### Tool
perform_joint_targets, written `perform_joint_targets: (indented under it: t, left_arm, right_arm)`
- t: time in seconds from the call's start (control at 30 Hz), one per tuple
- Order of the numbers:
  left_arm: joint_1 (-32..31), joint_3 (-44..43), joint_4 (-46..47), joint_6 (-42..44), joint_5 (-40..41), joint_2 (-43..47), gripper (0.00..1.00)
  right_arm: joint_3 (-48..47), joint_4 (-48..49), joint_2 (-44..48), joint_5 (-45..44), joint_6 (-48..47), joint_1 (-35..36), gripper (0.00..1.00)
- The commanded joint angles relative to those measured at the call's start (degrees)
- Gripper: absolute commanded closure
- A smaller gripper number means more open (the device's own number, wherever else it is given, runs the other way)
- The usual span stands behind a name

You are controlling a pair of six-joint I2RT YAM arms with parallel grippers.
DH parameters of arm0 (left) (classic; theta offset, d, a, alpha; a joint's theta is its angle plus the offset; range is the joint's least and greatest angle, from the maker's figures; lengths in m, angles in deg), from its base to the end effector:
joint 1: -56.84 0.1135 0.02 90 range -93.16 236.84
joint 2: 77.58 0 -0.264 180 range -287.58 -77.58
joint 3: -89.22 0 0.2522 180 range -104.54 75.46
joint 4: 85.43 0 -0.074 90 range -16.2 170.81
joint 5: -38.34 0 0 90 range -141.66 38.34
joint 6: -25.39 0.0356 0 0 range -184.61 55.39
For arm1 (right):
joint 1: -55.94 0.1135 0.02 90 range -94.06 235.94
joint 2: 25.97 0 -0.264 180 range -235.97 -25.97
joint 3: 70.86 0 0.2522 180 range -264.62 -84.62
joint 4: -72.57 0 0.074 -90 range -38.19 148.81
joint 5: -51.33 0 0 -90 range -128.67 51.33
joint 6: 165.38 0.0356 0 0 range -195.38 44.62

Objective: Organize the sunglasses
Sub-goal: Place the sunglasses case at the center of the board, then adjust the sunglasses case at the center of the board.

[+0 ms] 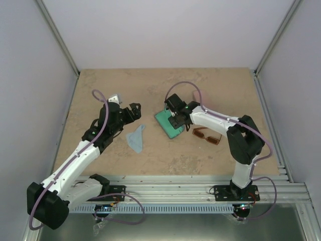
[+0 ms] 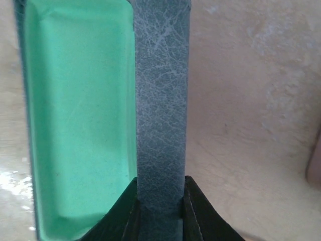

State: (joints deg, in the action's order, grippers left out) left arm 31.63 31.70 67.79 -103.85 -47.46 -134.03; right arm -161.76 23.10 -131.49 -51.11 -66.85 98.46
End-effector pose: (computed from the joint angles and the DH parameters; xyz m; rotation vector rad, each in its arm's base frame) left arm 0.2046 -0.0934 0.2907 -0.3011 2.0555 -0.6315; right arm 0.2869 0.2527 0.2064 -0.7090 2.5464 0.0020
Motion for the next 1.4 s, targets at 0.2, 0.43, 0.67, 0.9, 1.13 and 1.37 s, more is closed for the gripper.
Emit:
perform_joint_targets:
  t: [0.2, 0.43, 0.67, 0.9, 1.13, 1.37]
  left_arm:
    - [0.2, 0.2, -1.3, 0.0, -0.5, -2.0, 0.01]
    - [0.2, -2.4, -4.7, 1.1, 3.0, -2.2, 0.01]
    - [0.2, -2.0, -4.4, -0.9, 4.6, -2.2, 0.01]
    - [0.3, -1.7, -3.0, -2.2, 2.6, -3.5, 0.03]
    - [0.3, -2.2, -3.8, -3.2, 1.9, -4.7, 0.05]
    - [0.3, -1.0, -2.4, -3.5, -0.7, -4.9, 0.06]
  right_arm:
    - [-7.3, -6.8, -4.8, -8.8, -2.6, 1.7, 0.63]
    - [-7.2, -5.1, 0.7, -6.2, -1.4, 2.8, 0.35]
    - [-1.0, 2.6, 7.9, 2.9, 3.1, 6.2, 0.32]
    - [11.5, 17.3, 7.7, 22.0, 12.5, 8.6, 0.38]
    - [16.2, 21.7, 3.3, 22.6, 16.5, 8.5, 0.41]
    - [19.1, 21.9, 1.8, 16.1, 19.1, 4.5, 0.42]
